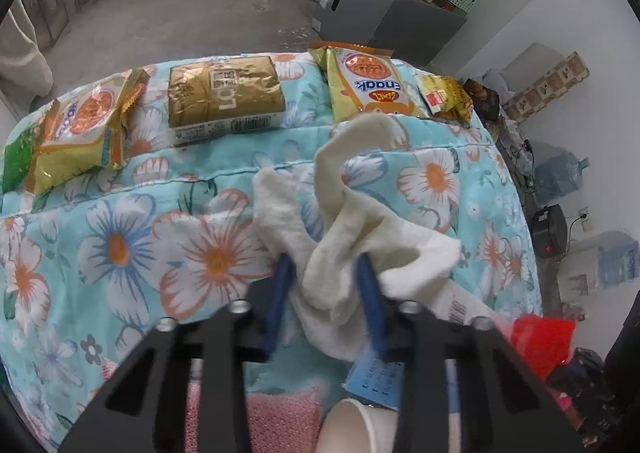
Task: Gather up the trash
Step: 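Grasp the white tissue with the left tool while the right tool grasps the red wrapper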
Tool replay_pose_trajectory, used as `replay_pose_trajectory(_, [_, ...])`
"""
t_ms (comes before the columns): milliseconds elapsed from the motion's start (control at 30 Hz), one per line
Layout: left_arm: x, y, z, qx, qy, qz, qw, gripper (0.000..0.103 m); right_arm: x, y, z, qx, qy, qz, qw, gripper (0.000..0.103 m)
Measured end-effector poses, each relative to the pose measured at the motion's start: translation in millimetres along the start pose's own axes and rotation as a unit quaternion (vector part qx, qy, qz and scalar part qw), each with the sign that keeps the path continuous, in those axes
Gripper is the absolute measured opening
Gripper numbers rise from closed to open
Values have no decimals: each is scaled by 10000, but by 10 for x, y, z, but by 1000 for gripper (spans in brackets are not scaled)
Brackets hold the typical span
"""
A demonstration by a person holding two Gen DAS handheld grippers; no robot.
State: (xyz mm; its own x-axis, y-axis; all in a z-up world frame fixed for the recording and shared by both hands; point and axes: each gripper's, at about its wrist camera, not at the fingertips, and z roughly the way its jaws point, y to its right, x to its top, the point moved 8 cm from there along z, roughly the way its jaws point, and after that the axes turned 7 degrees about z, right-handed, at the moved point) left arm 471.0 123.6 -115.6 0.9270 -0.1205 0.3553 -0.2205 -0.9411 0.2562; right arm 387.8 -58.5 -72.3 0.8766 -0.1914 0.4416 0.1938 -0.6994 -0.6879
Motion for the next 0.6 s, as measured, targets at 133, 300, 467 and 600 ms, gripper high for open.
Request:
replay_pose_trajectory(133, [5, 54, -61, 100, 124, 233, 9996, 12, 14, 0, -57, 62, 72, 40, 9999, 2])
replay_pose_trajectory(300, [68, 120, -258, 129, 501, 307, 9982, 9, 76, -26, -169, 185, 232, 100, 9995, 2])
replay_pose_trajectory(467, [161, 187, -591, 474, 1135, 539, 9909, 9, 113, -66, -263, 251, 349, 100, 9990, 2])
replay_pose_trajectory(600, [212, 254, -906, 676, 1645, 658, 9819, 9, 115, -115, -341, 294, 440, 90, 9986, 2])
